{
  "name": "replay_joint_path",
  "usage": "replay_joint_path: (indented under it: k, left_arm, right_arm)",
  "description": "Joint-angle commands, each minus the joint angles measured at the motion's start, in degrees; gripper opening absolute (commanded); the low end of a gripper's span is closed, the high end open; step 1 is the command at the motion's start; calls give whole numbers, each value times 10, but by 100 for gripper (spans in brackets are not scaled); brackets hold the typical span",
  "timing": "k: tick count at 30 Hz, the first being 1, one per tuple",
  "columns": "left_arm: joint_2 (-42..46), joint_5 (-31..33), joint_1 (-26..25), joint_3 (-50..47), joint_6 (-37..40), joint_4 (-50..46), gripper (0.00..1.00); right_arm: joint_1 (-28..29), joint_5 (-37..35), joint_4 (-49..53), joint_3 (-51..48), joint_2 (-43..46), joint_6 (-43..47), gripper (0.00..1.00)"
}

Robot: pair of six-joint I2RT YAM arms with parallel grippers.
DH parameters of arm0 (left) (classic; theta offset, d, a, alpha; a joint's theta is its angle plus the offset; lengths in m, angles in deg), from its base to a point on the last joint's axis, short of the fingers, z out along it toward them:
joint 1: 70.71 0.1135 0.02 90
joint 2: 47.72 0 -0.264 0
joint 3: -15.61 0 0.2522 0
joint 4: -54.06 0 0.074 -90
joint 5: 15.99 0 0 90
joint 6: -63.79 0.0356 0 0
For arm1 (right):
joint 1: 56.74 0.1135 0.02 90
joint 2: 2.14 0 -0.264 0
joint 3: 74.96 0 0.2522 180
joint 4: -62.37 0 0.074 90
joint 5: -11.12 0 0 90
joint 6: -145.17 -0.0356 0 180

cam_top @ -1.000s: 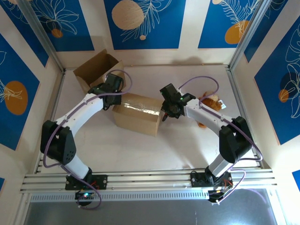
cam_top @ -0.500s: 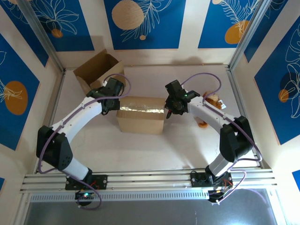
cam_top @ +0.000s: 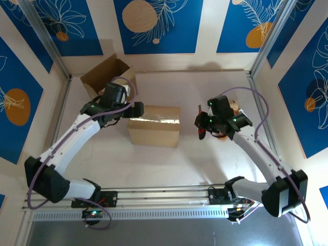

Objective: Unpack the express box

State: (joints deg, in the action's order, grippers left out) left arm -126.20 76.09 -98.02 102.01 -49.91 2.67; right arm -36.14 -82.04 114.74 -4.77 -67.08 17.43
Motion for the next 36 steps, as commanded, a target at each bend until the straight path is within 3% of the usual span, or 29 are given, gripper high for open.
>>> replay_joint_path:
  k: [1,3,6,19,27,36]
  left_arm:
    - [-31,-36,-1,-20,-16,15,100]
    - [-33,15,-1,-24,-30,-2,100]
    - [-23,48,-1,-34,-43,2,100]
    - [-115,-119,1,-9,-37,125,100]
    - [-156,-140,2,34,-14,132,100]
    - [-173,-170,5,43,0,166,100]
  right_arm:
    - [-37,240,-36,-38,57,60,0]
    - [-56,300,-41,-57,83,68,0]
    - [-59,301,-49,-81,99,62,0]
    - [-14,172,-122,-130,60,-35,0]
    - [52,98,-132,-131,38,-80,0]
    - [58,85,-111,-155,96,-117,0]
